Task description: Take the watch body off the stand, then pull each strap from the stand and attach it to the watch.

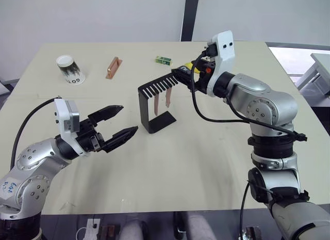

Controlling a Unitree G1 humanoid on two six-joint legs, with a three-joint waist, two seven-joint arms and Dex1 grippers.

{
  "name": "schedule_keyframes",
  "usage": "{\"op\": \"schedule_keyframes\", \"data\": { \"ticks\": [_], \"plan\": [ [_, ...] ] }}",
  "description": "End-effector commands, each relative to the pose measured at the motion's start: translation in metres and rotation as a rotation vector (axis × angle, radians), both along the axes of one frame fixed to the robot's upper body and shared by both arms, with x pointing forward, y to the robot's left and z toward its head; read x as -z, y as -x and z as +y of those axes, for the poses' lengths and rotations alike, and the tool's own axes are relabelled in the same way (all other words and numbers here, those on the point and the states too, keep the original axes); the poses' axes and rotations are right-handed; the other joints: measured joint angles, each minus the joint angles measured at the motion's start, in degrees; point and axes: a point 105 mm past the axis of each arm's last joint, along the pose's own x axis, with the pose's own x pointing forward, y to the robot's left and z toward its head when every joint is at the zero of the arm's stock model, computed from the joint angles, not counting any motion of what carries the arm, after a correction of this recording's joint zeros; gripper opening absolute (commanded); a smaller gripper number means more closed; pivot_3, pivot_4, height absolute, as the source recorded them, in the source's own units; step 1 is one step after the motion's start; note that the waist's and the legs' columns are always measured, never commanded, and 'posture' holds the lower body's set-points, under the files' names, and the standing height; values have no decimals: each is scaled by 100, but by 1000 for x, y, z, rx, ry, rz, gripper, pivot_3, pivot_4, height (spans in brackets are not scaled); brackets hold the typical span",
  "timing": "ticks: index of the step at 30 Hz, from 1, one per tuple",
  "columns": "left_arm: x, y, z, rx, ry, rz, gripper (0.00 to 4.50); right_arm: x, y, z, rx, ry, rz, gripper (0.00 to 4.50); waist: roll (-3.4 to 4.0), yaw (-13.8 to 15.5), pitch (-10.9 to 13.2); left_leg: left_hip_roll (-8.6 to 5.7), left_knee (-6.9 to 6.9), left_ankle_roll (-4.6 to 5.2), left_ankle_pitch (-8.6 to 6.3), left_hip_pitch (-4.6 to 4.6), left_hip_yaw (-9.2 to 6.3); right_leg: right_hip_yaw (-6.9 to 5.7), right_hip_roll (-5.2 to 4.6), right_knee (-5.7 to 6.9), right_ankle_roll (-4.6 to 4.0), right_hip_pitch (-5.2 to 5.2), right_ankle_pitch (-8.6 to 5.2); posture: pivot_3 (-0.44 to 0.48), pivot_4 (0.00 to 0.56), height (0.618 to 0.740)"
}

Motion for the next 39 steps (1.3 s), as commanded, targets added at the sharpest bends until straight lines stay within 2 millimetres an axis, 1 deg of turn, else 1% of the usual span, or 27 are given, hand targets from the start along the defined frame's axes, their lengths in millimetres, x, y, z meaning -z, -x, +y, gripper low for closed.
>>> {"op": "schedule_keyframes", "data": {
  "ticks": [1, 12, 13, 14, 15, 17, 18, 19, 31, 39],
  "plan": [
    [-9, 5, -2, 3, 2, -50, 4500, -15, 4, 5, -30, -9, -63, 4479, 1, -2, 0, 0, 0, 0, 0, 0, 0, 0, 0, 0, 0, 0, 0, 0, 150, 740],
    [-7, 6, -1, -8, 0, -51, 4500, -13, 1, 11, -46, -13, -60, 4479, 1, -6, 0, 0, -4, 0, 0, 0, 0, 0, 0, -4, 0, 0, 0, 0, 150, 740],
    [-7, 7, -1, -9, 0, -51, 4500, -13, 1, 11, -47, -13, -61, 3971, 1, -6, 0, 0, -4, 0, 0, -1, 0, 0, 0, -5, 0, 0, 0, 0, 150, 740],
    [-7, 7, -1, -11, 1, -51, 4500, -12, 1, 12, -48, -13, -61, 3727, 1, -6, 0, 1, -5, 0, 0, -1, 0, 0, 0, -5, 0, 0, 0, 0, 150, 740],
    [-7, 7, -1, -12, 0, -51, 4500, -12, 1, 12, -49, -13, -62, 3320, 1, -6, 0, 1, -6, 0, 0, -1, 0, 0, 0, -6, 0, 0, 0, 0, 150, 740],
    [-7, 7, -1, -14, 1, -51, 4500, -13, 1, 13, -52, -14, -64, 2359, 1, -6, 0, 1, -6, 0, 0, -1, 0, 0, 0, -8, 0, 0, 0, 0, 150, 740],
    [-7, 7, -1, -14, 2, -52, 4500, -13, 1, 13, -53, -14, -65, 1779, 1, -6, 0, 1, -6, 0, 0, -1, 0, 0, 0, -8, 0, 0, 0, 0, 150, 740],
    [-7, 8, -1, -15, 2, -51, 4500, -13, 1, 13, -54, -15, -67, 1598, 1, -6, 0, 1, -6, 0, 0, -1, 0, 0, 0, -8, 0, 0, 0, 0, 150, 740],
    [-4, 9, 0, -22, 2, -44, 4500, -16, 5, 16, -78, -29, -86, 1599, 1, -13, 1, 1, -9, 0, 0, -1, 0, 0, 0, -10, 0, 0, 0, 0, 150, 740],
    [-2, 9, 1, -24, 1, -39, 4500, -26, 9, 12, -98, -102, -137, 1599, 2, -12, 2, 1, -12, 0, 0, -2, 0, 0, 0, -13, 0, -1, 0, 0, 150, 740]
  ]
}}
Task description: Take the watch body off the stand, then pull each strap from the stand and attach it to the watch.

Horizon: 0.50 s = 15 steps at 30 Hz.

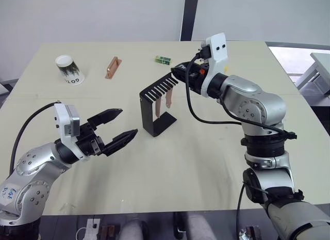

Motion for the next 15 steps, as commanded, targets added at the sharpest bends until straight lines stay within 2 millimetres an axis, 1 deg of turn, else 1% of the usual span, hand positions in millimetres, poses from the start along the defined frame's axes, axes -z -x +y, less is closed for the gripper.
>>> {"op": "schedule_keyframes", "data": {
  "ticks": [1, 6, 9, 12, 13, 15],
  "plan": [
    [-8, 4, 0, 0, 1, -50, 4500, -26, 12, -1, -49, -72, -107, 1599, 0, 2, 0, 0, -1, 0, 0, 0, 0, 0, 0, -1, 0, 0, 0, 0, 150, 740],
    [-7, 3, 0, 2, 0, -48, 4500, -26, 12, -5, -42, -82, -101, 1599, 0, 1, 0, 0, -1, 0, 0, -1, 0, 0, 0, -3, 0, 0, 0, 0, 150, 740],
    [-7, 3, 0, 4, -1, -48, 4500, -32, 14, -11, -40, -110, -140, 1599, 0, -3, 0, 0, -3, 0, 0, -1, 0, 0, 0, -3, 0, 0, 0, 0, 150, 740],
    [-8, 4, 0, 5, -2, -50, 4500, -43, 25, -24, -54, -125, -229, 1599, 1, 12, 1, 0, -3, 0, 0, -3, -1, -1, 0, -6, 1, 0, 0, 0, 150, 740],
    [-8, 4, 0, 5, -2, -50, 4500, -44, 29, -28, -56, -115, -248, 1599, 1, 15, 1, 0, -4, 1, 0, -5, -2, -2, 0, -8, 1, -1, 1, 0, 150, 740],
    [-8, 5, -1, 23, -10, -51, 4500, -41, 35, -48, -13, -95, -274, 1599, 1, 35, 1, -1, -6, 2, -2, -7, -4, -4, -1, -14, 3, 0, 1, 0, 150, 740]
  ]
}}
